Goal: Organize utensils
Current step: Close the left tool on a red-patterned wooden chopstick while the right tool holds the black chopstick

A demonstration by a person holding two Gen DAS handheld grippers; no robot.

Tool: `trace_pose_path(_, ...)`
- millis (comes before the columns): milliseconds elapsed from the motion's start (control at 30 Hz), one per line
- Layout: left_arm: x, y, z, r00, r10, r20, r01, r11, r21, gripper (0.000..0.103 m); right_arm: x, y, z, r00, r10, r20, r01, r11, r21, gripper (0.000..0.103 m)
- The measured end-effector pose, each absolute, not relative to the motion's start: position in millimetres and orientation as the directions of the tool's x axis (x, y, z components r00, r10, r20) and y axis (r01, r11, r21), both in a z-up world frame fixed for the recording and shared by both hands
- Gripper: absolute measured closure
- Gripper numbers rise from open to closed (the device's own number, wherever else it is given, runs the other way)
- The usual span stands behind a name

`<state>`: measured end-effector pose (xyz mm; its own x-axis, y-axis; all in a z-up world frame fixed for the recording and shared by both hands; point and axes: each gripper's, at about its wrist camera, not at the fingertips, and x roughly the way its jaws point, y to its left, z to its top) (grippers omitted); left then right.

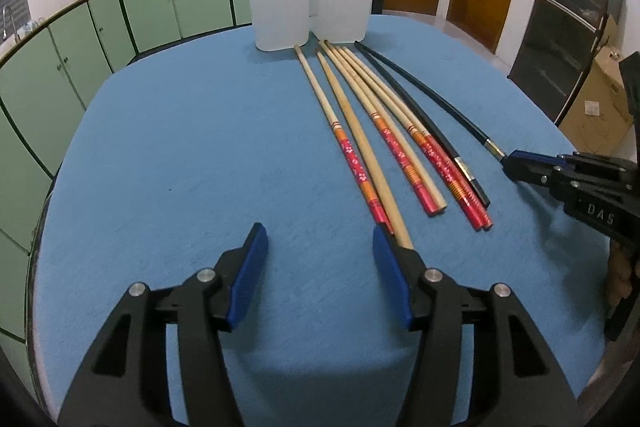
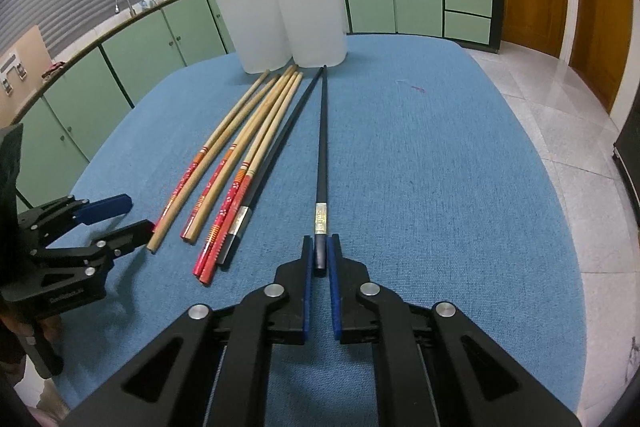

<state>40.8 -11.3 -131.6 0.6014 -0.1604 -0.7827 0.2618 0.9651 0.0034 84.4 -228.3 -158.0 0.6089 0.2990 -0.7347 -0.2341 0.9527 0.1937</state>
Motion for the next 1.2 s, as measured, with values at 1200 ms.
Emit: trace_pose_path(1200,45,-30,-132,0.616,-0.123,-0.778,0.184,0.983,-0.01,0.061,79,-228,-155,0.608,0.338,-0.719,-0.273,0.939,0.211,0.09)
